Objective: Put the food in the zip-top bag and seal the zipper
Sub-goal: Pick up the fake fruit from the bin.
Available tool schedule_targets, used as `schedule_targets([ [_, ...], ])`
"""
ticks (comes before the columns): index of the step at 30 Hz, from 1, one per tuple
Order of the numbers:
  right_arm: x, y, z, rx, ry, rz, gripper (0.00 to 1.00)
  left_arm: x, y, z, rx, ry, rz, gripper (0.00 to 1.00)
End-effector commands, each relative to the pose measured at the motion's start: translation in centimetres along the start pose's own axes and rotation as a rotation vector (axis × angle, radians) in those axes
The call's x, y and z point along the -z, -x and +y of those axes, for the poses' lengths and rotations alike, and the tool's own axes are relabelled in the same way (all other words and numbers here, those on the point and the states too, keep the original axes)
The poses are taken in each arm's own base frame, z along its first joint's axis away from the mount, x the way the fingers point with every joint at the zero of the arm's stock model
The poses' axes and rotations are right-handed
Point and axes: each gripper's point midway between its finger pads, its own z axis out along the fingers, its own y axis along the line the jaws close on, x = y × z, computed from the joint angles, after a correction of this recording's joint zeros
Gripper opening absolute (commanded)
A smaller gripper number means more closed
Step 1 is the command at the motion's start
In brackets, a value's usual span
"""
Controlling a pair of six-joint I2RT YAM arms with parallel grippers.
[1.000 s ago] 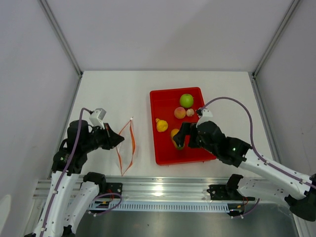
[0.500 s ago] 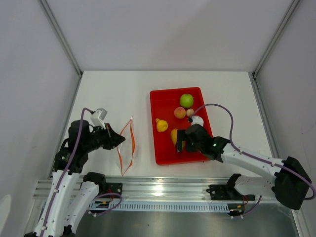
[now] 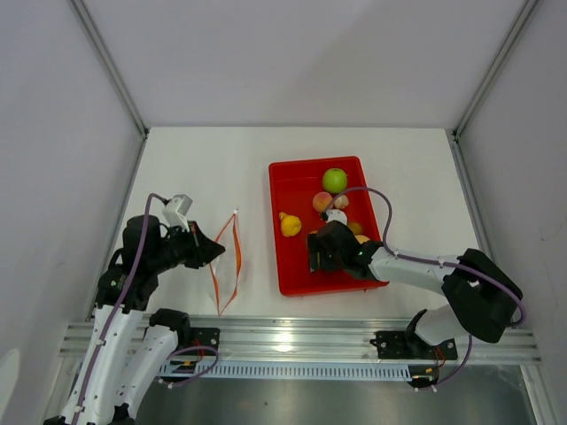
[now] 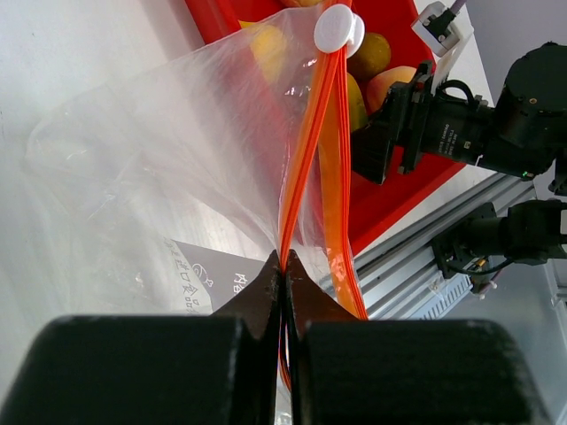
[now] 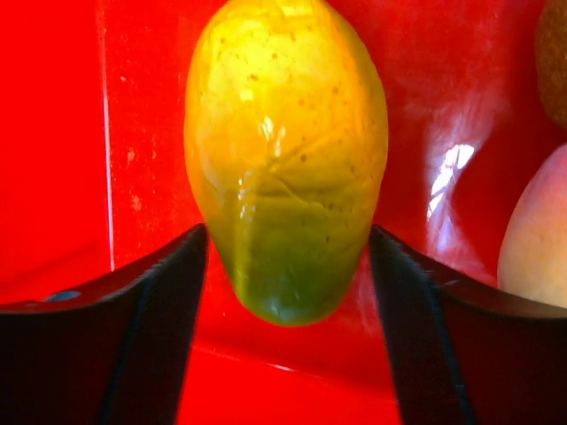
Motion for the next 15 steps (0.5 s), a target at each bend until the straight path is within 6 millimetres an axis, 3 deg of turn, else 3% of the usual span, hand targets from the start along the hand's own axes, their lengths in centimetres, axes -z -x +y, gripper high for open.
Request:
schedule_targets([
  [1,-0.2,3.2,1.5,-0.010,0.032,-0.101,0.72,0.0,0.2,-0.7,-0.014,-0.040,-0.010,0.01],
  [5,-0.1,3.6,1.3,0.000,0.024,-0.117,0.47,0.0,0.2,-0.7,-0.016,-0.041,-0.010,0.01],
  [8,0.4,4.0,1.4,0.004,0.025,-0.126,0.16,0.0,0.3,-0.8,-0.018,-0.044,-0.013,0.01],
  [10,1.3,4.5,1.9,0.005,0.040,-0.142,0.07,0.0,0.2,-0.8,-0.018,-0.045,-0.011,0.00],
  [15,4.6,5.5,4.3,0.026,0.110,-0.191,0.02,0.2,0.4,-1.0,-0.025,-0.045,-0.011,0.01],
])
